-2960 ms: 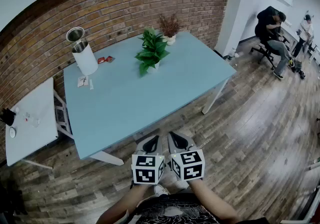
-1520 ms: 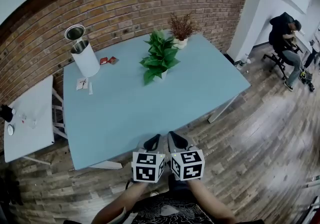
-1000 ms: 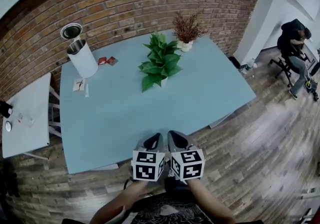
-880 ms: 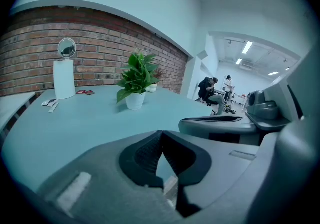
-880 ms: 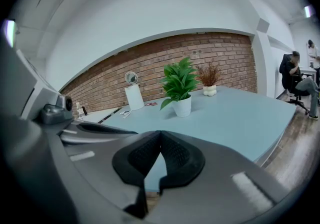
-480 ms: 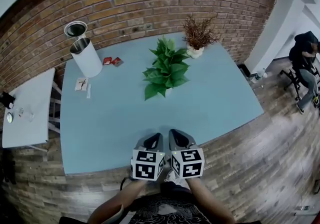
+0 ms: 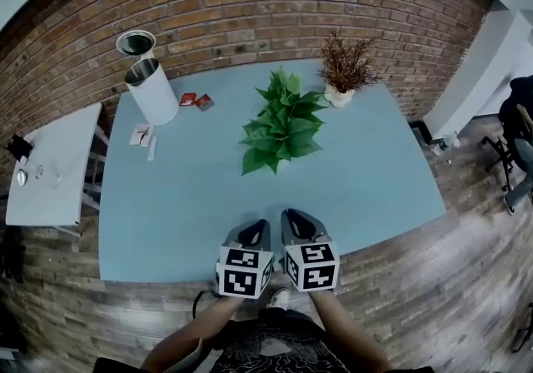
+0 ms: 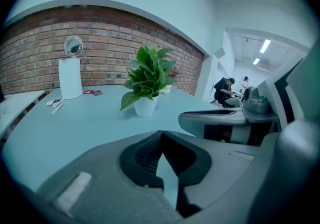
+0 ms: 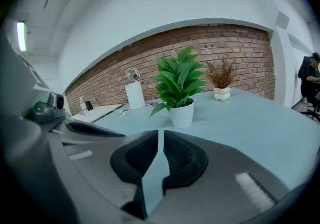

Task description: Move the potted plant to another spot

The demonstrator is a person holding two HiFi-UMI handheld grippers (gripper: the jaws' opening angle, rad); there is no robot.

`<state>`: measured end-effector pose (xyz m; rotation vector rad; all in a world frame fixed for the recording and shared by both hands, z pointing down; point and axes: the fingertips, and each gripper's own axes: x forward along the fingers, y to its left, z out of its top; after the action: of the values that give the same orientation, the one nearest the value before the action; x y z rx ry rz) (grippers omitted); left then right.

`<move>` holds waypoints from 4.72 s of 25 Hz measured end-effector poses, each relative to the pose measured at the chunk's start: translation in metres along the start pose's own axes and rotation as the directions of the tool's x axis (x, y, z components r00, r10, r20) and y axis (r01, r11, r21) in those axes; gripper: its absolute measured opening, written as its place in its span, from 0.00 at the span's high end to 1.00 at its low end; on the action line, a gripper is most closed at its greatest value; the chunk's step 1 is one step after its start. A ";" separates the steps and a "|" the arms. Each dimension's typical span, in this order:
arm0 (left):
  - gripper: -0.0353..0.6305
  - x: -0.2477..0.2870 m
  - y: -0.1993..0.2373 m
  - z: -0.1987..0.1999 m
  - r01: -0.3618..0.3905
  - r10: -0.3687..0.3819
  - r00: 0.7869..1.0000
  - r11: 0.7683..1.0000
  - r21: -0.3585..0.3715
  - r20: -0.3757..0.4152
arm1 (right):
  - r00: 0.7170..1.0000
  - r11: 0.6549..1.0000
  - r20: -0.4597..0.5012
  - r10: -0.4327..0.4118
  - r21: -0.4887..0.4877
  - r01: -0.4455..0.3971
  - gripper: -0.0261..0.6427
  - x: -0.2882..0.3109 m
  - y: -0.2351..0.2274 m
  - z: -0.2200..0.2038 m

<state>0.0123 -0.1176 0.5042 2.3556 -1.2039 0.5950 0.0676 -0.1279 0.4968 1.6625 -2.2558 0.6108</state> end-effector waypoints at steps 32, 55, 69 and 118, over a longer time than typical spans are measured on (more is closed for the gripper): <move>0.95 0.053 0.037 0.031 -0.053 0.054 0.999 0.997 -0.051 0.008 | 0.999 0.990 -0.030 -0.013 -0.140 0.009 0.61 0.098 -0.047 0.029; 0.95 0.074 0.076 0.031 -0.048 0.045 0.998 0.996 -0.078 -0.038 | 0.996 0.990 -0.041 -0.074 -0.126 0.068 0.31 0.160 -0.056 0.035; 0.95 0.079 0.087 0.037 -0.045 0.042 0.998 0.996 -0.081 -0.038 | 0.990 0.984 -0.058 -0.129 -0.132 0.121 0.23 0.188 -0.067 0.033; 0.95 0.046 0.072 0.029 -0.102 0.102 0.995 0.992 -0.071 -0.006 | 0.987 0.982 -0.088 -0.136 -0.146 0.122 0.25 0.151 -0.064 0.010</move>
<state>-0.0175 -0.2012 0.5179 2.2449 -1.3292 0.5780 0.0832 -0.2758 0.5675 1.6569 -2.0539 0.4794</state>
